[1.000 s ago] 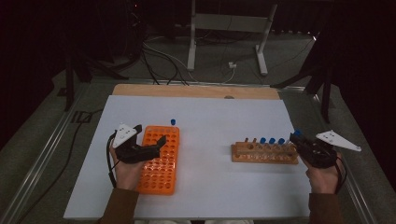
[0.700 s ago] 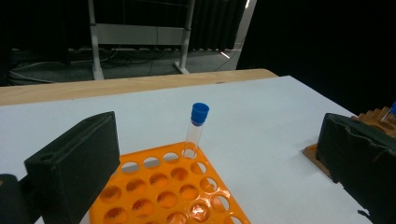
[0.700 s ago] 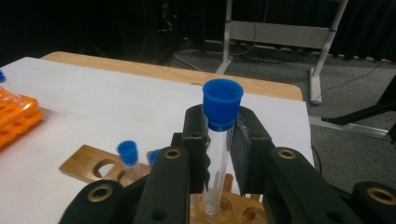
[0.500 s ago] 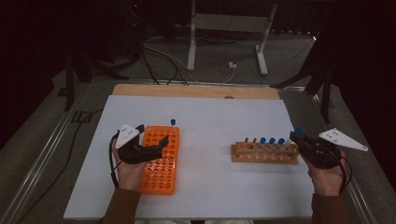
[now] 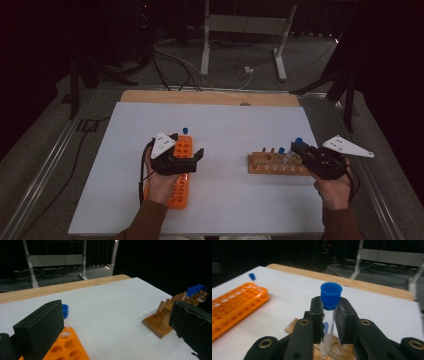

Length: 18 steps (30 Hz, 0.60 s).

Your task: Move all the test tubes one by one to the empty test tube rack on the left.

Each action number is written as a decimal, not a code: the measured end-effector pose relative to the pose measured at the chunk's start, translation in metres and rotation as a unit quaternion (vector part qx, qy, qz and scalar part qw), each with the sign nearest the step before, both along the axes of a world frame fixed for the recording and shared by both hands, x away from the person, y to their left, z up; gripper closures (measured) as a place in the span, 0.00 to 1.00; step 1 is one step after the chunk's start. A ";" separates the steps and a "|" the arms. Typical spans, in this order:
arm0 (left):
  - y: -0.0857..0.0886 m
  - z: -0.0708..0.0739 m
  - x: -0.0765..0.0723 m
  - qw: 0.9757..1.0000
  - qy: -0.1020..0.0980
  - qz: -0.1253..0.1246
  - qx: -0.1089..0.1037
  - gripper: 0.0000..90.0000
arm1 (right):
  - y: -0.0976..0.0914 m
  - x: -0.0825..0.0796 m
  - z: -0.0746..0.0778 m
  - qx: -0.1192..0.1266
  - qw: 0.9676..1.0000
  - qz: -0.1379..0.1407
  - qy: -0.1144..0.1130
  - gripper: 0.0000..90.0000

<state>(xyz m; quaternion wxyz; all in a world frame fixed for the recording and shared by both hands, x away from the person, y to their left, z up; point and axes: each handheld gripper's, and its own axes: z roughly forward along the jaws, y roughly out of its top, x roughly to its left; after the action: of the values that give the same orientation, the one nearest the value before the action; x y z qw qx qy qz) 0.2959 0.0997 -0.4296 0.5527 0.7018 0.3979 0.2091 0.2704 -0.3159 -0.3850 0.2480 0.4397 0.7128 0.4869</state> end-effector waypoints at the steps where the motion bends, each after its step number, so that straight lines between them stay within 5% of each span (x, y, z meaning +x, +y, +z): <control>1: -0.003 0.000 0.000 1.000 0.000 -0.002 -0.001 0.01 | 0.000 0.000 0.000 0.000 1.000 0.000 0.000 0.85; 11: -0.034 0.000 0.002 0.999 -0.002 -0.034 0.003 0.01 | 0.035 0.004 -0.009 0.001 0.999 0.044 0.007 0.85; 18: -0.056 -0.001 -0.001 0.998 0.000 -0.066 0.005 0.04 | 0.047 0.004 -0.013 0.027 0.997 0.065 0.012 0.85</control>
<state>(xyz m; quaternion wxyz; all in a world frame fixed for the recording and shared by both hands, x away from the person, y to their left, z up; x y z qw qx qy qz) 0.2945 0.0432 -0.4309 0.5619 0.7294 0.3490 0.1743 0.2748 -0.2688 -0.3982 0.1956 0.4051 0.7290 0.5160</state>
